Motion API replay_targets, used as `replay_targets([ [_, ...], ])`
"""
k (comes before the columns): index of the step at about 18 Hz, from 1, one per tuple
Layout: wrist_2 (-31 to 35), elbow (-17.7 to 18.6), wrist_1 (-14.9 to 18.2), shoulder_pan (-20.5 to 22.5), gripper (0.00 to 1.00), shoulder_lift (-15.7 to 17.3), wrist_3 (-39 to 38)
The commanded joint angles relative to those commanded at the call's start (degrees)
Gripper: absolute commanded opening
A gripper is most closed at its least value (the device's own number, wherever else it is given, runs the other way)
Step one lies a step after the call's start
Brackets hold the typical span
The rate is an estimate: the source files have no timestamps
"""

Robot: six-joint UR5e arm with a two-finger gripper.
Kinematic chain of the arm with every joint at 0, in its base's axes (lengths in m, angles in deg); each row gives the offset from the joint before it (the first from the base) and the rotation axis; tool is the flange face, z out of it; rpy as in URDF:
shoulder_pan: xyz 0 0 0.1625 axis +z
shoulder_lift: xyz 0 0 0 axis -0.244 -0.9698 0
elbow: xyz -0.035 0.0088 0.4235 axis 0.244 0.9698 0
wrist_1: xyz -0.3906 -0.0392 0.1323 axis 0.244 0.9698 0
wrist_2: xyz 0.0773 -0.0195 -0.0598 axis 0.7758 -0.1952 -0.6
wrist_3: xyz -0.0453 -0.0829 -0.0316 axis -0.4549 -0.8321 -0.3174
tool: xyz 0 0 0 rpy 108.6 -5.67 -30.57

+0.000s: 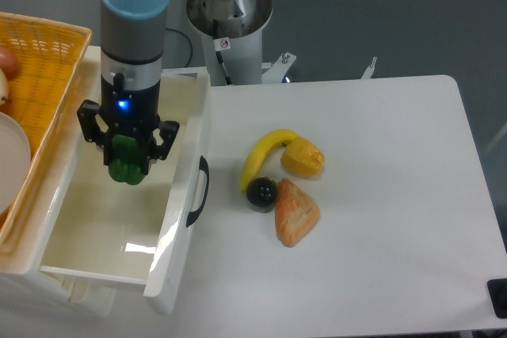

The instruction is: Place the green pepper in the upper white drawer

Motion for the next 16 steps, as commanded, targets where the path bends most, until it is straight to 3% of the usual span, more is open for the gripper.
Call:
replay_targets([
  [5,0.0,-0.09,-0.09,-0.53,0.58,-0.44,0.0],
  [10,1.49,-0.09,-0.09,-0.62,0.79,-0.79,0.26],
  [16,1.58,-0.35,-0.09,-0.7,0.84,-0.79,0.44],
])
